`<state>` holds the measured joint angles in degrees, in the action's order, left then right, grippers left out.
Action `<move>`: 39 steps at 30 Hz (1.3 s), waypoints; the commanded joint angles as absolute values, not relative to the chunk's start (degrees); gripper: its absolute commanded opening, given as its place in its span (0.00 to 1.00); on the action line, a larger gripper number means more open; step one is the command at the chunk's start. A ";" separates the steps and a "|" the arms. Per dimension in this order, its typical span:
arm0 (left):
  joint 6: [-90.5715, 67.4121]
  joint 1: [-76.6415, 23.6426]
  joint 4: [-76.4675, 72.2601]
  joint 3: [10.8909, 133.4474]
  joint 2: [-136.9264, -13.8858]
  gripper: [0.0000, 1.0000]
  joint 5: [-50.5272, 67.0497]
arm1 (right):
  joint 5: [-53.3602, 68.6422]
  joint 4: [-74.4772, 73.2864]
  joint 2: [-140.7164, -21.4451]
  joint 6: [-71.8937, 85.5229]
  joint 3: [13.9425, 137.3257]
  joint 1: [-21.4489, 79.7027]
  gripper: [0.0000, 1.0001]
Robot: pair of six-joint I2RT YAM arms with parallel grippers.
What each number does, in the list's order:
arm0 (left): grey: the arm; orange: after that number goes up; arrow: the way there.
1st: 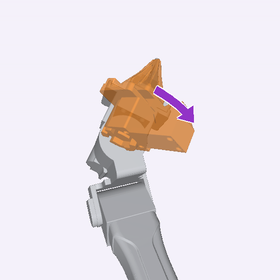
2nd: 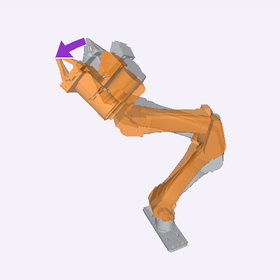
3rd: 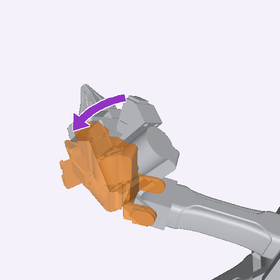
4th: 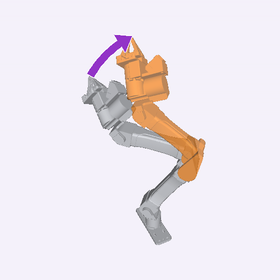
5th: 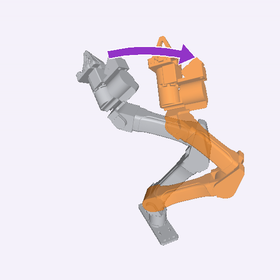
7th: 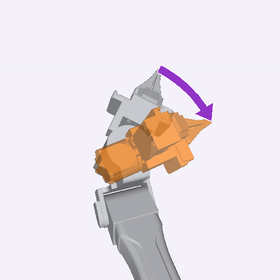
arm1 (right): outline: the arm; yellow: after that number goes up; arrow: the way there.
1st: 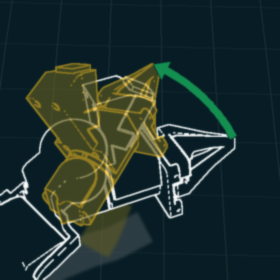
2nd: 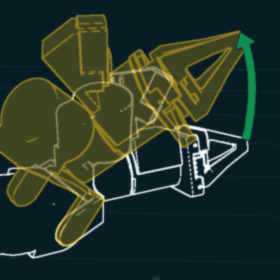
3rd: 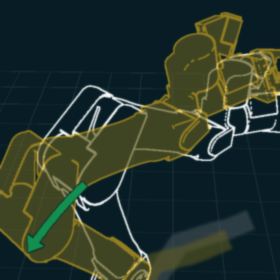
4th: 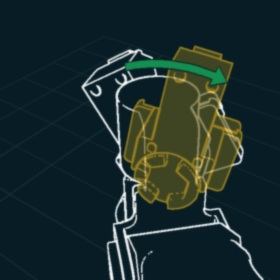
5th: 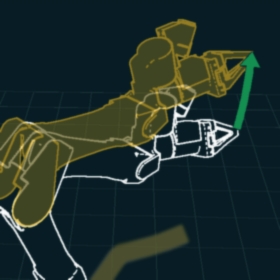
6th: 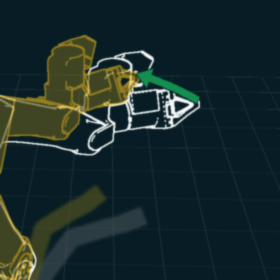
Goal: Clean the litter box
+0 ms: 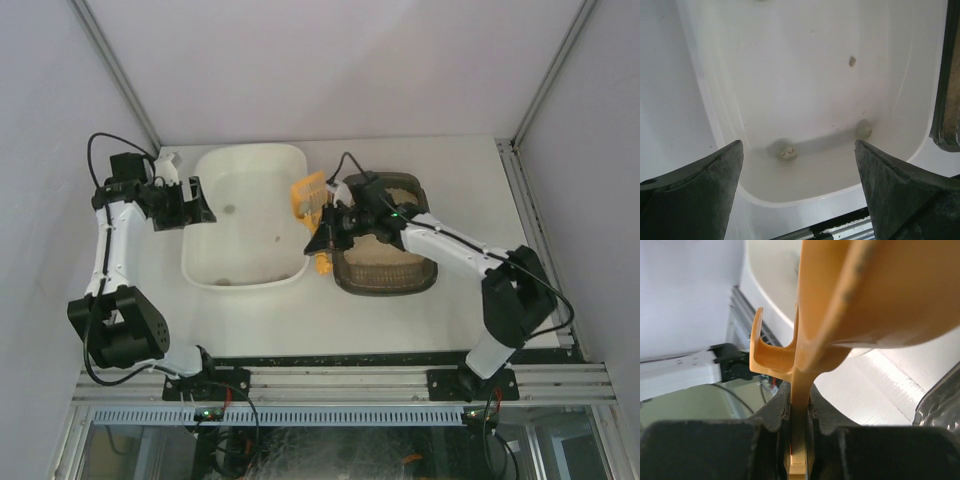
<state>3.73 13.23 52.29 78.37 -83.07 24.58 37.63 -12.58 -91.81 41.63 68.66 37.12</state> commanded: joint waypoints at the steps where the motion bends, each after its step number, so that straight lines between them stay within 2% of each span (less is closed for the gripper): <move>1: 5.76 17.06 55.86 82.94 -84.39 0.96 27.10 | 24.62 -31.35 -99.31 31.83 80.09 43.11 0.00; 7: 7.92 20.29 56.40 81.83 -84.88 0.96 29.00 | 3.16 -50.70 -109.24 22.51 99.46 52.55 0.00; 12: 7.98 20.81 56.58 81.62 -85.72 0.95 29.23 | -21.44 -62.33 -117.69 16.94 113.39 61.17 0.00; 15: 8.21 21.00 56.50 81.79 -85.82 0.95 29.13 | -34.68 -67.42 -122.21 14.70 119.41 65.00 0.00; 17: 8.48 21.09 56.39 81.94 -85.79 0.95 28.86 | -38.99 -67.94 -123.75 13.51 120.48 66.37 0.00; 26: 11.68 21.14 55.80 82.67 -84.69 0.95 26.12 | -46.72 -67.25 -124.49 9.77 120.76 67.85 0.00; 30: 14.22 21.11 52.91 81.05 -81.95 0.90 27.53 | -47.66 -67.15 -123.17 10.37 120.69 67.66 0.00; 32: 15.93 20.84 50.44 79.88 -79.15 0.99 27.89 | -45.34 -66.36 -120.06 11.85 119.15 66.68 0.00; 36: 20.99 14.60 50.50 83.85 -75.63 1.00 18.62 | -40.41 -60.78 -109.30 14.59 109.54 63.51 0.00; 39: 26.35 10.91 50.24 87.01 -75.61 1.00 17.68 | -37.79 -58.75 -99.90 19.00 101.15 59.93 0.00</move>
